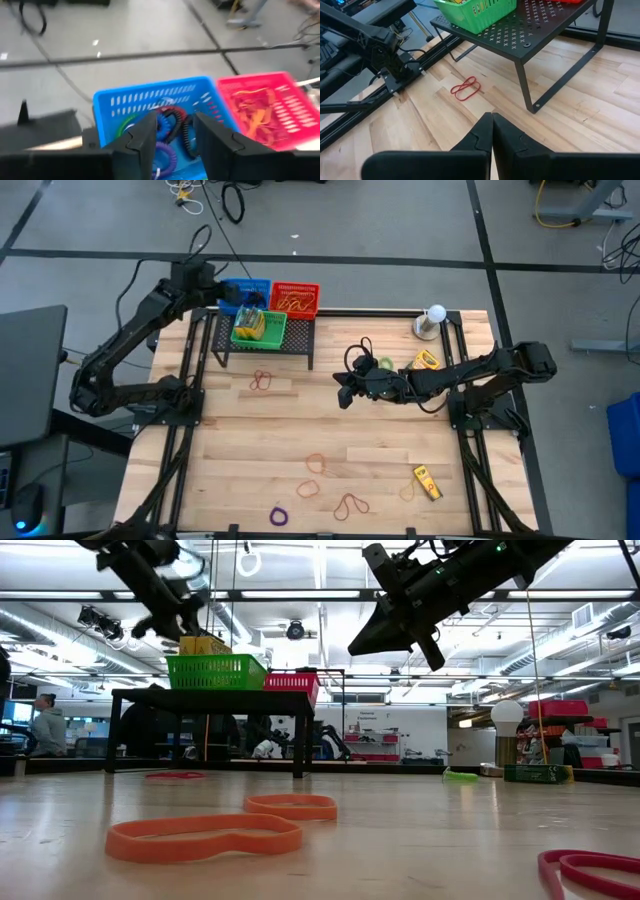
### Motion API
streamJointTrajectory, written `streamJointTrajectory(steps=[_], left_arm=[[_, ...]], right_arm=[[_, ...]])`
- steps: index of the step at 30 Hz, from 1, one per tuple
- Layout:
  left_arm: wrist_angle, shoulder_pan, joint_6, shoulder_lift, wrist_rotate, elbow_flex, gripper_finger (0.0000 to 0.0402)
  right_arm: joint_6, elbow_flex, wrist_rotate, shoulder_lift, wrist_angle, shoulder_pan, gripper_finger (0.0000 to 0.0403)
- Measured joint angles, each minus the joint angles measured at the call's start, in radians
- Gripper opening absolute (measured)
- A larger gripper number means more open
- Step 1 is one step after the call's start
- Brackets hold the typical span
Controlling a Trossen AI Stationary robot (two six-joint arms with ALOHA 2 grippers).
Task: Pick & Place Office Desk Supplies
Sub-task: Put the orange rubber band into the red bin
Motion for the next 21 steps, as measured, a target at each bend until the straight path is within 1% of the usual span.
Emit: streamJointTrajectory(steps=[4,7,10,13,16,21], left_arm=[[0.013,-0.089,0.040,-0.087,-0.011,0.000,0.0102],[0.042,-0.205,0.078,-0.127,-0.067,0.000,0.0075],[0.094,-0.350,0.139,-0.135,-0.124,0.002,0.0051],[0.133,-0.501,0.187,-0.118,-0.179,0.002,0.0035],[0.156,-0.629,0.198,-0.082,-0.232,0.002,0.0024],[0.162,-0.793,0.198,0.013,-0.248,0.001,0.0017]], right_arm=[[-0.022,0.000,0.000,0.000,0.000,0.000,0.0009],[-0.073,0.000,-0.013,-0.004,-0.001,0.000,0.0009],[-0.127,0.000,-0.030,-0.016,-0.012,0.000,0.0009],[-0.197,-0.001,-0.035,-0.052,-0.046,0.000,0.0009],[-0.247,-0.001,-0.035,-0.105,-0.103,0.000,0.0009],[-0.342,-0.018,-0.036,-0.214,-0.179,0.002,0.0009]])
